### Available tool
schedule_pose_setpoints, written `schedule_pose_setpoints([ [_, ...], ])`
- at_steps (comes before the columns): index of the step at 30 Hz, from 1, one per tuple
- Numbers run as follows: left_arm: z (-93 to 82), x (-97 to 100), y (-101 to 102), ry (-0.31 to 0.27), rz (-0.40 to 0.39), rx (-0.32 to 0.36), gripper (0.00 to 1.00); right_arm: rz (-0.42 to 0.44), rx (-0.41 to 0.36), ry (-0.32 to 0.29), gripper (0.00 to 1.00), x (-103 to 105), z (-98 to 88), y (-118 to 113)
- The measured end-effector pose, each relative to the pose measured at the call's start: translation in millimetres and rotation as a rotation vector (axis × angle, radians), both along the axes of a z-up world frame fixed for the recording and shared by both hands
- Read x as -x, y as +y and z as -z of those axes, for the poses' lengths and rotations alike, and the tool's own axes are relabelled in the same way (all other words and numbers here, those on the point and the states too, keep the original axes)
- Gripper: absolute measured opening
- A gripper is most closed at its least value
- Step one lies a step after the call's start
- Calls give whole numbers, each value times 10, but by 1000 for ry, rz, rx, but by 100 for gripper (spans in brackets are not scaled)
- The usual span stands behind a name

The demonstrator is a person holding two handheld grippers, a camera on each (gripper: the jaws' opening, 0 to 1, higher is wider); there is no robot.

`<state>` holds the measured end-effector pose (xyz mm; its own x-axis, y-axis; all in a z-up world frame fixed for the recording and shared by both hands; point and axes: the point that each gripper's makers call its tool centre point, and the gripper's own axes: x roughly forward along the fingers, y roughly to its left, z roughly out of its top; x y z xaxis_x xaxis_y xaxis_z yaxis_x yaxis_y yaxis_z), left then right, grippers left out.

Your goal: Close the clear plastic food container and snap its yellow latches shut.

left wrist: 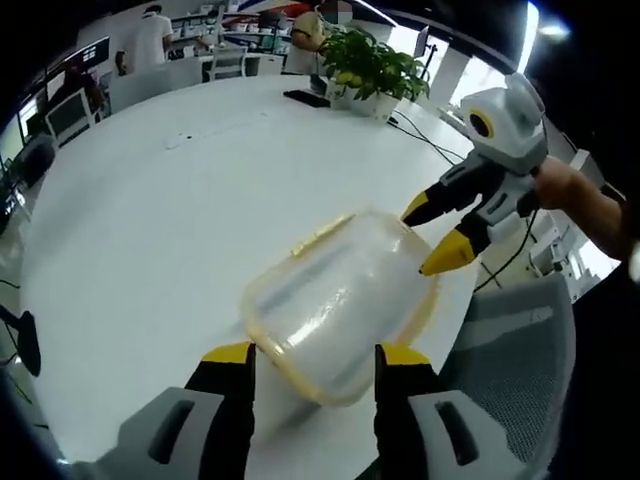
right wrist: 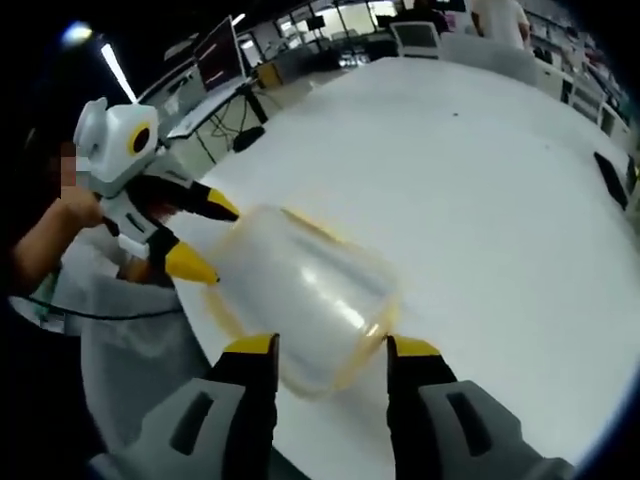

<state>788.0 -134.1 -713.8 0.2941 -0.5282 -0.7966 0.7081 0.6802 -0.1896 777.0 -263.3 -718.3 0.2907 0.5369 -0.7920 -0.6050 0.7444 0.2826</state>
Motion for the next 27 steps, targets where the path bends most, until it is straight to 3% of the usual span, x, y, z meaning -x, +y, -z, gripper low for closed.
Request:
schedule_pose_setpoints([
  [6, -100, -30, -12, -26, 22, 1, 39, -35, 1, -43, 36, -57, -67, 0],
  [14, -200, -19, -171, -81, 111, 19, 35, -97, -14, -103, 29, -107, -179, 84],
  [27, -189, 41, -417, -106, 225, 28, 21, -261, -26, -172, 14, -163, -211, 336],
])
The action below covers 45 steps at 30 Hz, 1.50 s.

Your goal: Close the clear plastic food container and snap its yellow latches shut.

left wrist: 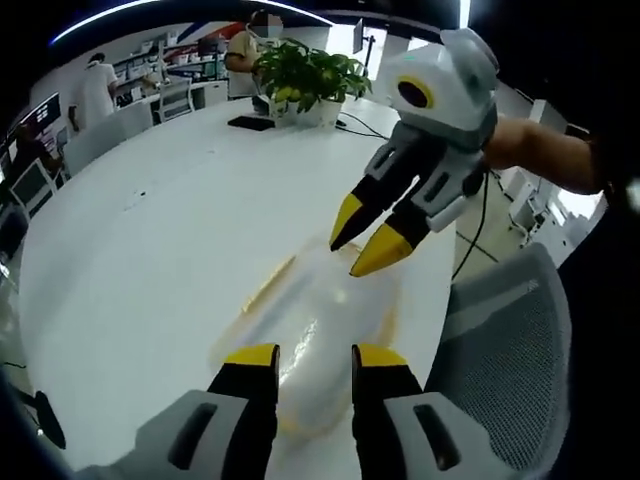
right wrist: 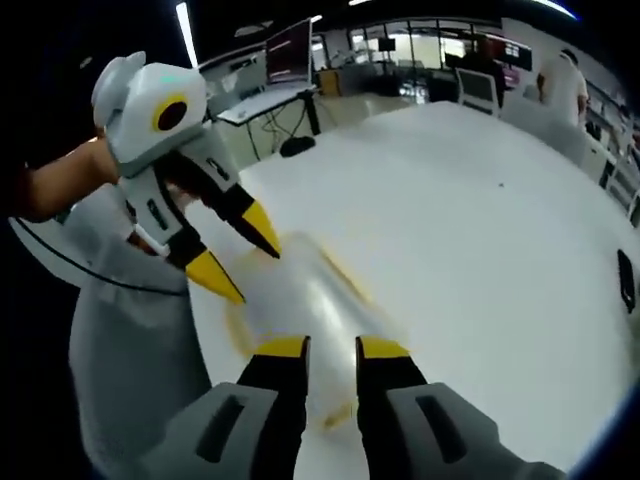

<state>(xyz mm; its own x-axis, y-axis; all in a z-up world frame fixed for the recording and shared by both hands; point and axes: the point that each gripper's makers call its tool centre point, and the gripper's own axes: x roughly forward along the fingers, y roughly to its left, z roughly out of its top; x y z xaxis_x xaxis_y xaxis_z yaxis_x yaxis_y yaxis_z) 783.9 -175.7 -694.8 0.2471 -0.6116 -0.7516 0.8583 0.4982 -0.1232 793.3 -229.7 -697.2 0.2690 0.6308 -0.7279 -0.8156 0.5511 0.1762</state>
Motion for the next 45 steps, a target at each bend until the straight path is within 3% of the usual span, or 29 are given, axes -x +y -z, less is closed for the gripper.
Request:
schedule_pose_setpoints([
  [8, 29, 28, -120, -16, 65, -6, 15, -107, 17, -47, 8, -59, 42, 168],
  [16, 84, 78, -219, -25, 127, -14, 15, -163, 31, -66, 9, -124, 78, 268],
  [25, 103, 185, -262, -35, 186, -25, 21, -242, 52, -98, 15, -134, 92, 299],
  [35, 125, 284, -272, -74, 231, -41, 27, -274, 59, -120, 26, -218, 112, 298],
  [45, 152, 335, -256, -122, 277, -60, 32, -329, 58, -77, 35, -310, 185, 340],
])
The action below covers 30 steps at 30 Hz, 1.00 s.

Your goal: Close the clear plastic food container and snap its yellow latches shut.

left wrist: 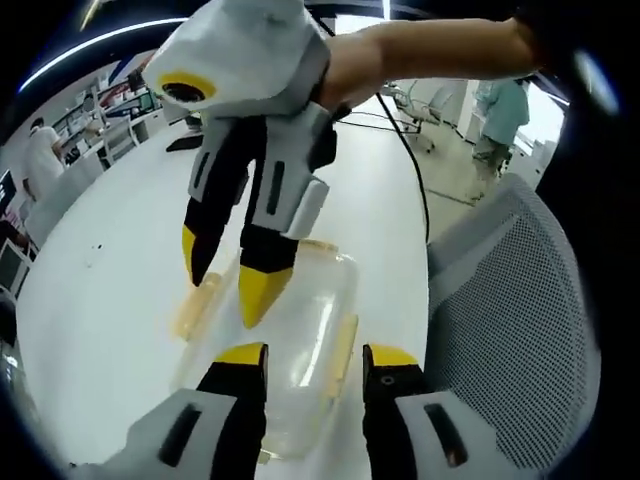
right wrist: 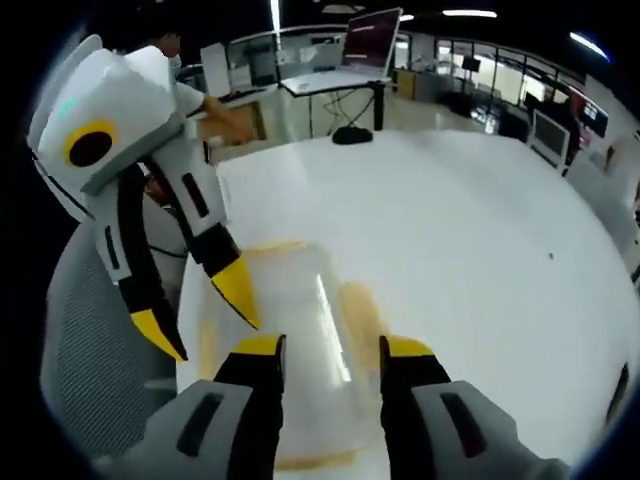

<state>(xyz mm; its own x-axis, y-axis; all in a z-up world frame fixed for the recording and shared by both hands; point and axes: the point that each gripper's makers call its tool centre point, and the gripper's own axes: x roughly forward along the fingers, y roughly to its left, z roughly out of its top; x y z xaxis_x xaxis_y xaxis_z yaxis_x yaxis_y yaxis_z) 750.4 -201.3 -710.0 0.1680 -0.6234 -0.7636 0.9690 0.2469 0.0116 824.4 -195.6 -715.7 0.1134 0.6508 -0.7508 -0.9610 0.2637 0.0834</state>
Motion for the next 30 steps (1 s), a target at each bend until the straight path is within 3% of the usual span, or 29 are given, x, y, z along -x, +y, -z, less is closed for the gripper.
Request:
schedule_pose_setpoints([
  [10, 51, 25, -7, -78, 65, -41, 35, -69, 16, 68, 35, 19, 37, 75],
  [22, 108, -29, -24, -256, 159, -85, 32, -98, 24, 199, 32, 52, 82, 88],
  [30, 118, -32, -34, -287, 180, -90, 34, -122, 36, 242, 32, 54, 99, 92],
])
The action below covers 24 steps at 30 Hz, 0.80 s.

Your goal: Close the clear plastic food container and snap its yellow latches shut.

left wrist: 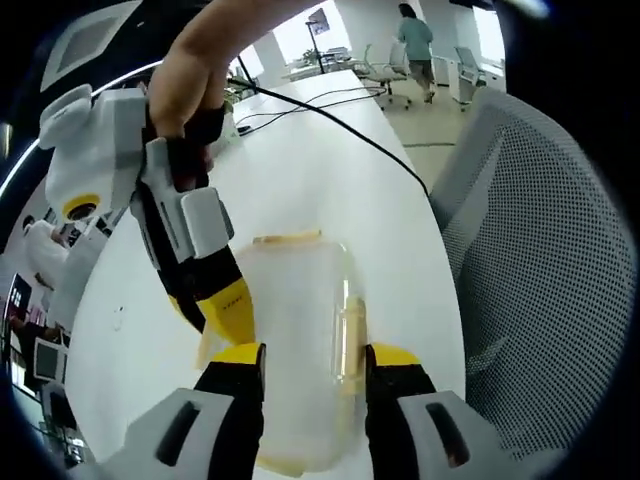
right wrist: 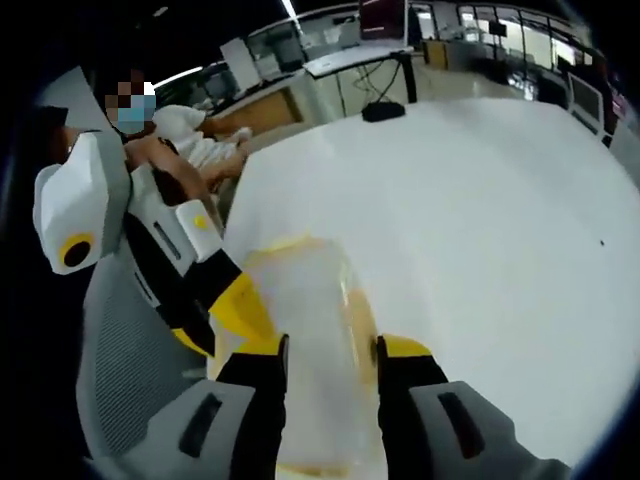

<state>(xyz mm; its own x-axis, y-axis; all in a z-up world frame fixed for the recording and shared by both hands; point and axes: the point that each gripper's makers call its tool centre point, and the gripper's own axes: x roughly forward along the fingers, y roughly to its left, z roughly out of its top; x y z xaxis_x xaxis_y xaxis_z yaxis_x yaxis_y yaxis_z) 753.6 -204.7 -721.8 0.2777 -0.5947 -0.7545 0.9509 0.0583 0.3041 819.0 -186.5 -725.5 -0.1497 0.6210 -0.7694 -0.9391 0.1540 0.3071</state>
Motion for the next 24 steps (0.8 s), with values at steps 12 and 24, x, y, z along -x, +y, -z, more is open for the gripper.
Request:
schedule_pose_setpoints([
  [12, 11, -13, -2, -17, -10, 14, 33, -20, 27, 59, 32, 14, 28, 0],
  [24, 19, -42, 8, -25, -27, 10, 28, -69, 69, 120, 28, 64, 92, 7],
])
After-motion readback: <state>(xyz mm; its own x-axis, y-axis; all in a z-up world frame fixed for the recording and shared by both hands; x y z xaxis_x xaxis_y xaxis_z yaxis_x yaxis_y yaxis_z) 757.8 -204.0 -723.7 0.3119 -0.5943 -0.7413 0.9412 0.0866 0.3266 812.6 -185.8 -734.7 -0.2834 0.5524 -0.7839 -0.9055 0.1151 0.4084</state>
